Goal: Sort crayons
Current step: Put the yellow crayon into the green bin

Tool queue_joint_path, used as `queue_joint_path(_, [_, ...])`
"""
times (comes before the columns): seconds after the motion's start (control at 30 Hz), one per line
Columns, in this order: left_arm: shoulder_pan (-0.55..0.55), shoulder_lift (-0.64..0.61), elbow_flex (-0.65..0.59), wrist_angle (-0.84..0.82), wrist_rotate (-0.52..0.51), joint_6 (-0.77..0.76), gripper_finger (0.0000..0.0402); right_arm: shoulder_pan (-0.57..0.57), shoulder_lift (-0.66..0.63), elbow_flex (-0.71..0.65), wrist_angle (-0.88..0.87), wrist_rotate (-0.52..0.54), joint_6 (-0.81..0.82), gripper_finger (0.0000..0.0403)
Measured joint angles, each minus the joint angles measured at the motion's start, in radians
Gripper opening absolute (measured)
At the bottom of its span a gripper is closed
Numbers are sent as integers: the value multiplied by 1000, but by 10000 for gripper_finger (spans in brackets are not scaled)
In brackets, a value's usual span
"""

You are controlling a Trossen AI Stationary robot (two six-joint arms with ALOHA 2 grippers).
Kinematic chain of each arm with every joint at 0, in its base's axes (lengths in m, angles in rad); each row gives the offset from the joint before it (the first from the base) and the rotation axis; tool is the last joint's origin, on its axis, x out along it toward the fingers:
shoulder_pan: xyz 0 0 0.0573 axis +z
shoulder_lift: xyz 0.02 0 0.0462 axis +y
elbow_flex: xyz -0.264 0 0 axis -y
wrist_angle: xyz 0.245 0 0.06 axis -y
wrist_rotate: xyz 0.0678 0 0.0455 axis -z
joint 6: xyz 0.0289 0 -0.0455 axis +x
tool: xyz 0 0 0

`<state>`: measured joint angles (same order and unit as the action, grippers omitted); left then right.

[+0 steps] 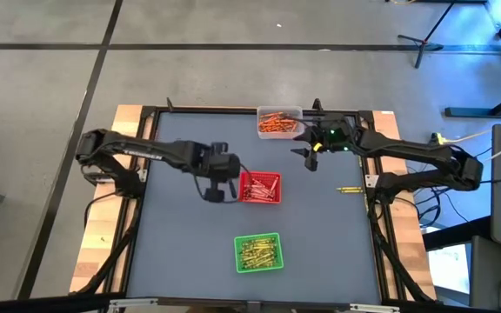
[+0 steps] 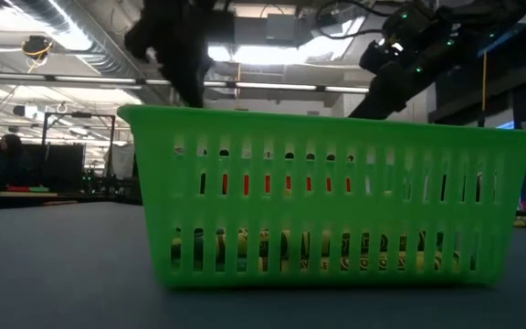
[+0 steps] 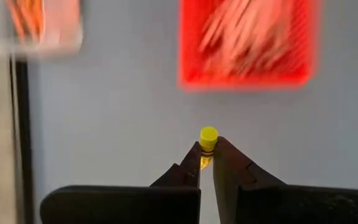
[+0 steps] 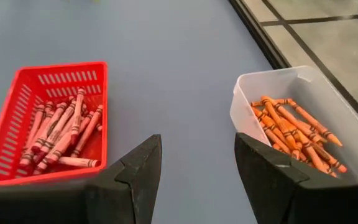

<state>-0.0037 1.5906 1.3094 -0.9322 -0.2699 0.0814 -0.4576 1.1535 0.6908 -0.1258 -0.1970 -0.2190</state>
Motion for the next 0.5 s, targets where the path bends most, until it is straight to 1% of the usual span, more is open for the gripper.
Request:
queue_joint_path(0.2, [-139,-20,0,191,12,-25,5,3,-20,-25,7,-13,58,200])
queue_joint_path(0.27, [-172,-21,0,260,54,-39,5,18,-17,-41,14,-22,81,200])
queue_joint_path(0.33, [-208,-21,0,325,82,-76,5,50,-15,-66,61,-26,104,200])
queue_joint_path(0.43, [-263,-21,0,424,86,-123,5,110,-15,-84,121,-33,135,200])
queue_joint_path(0.5, [-296,-13,0,483,90,-143,5,152,-16,-84,129,-32,147,200])
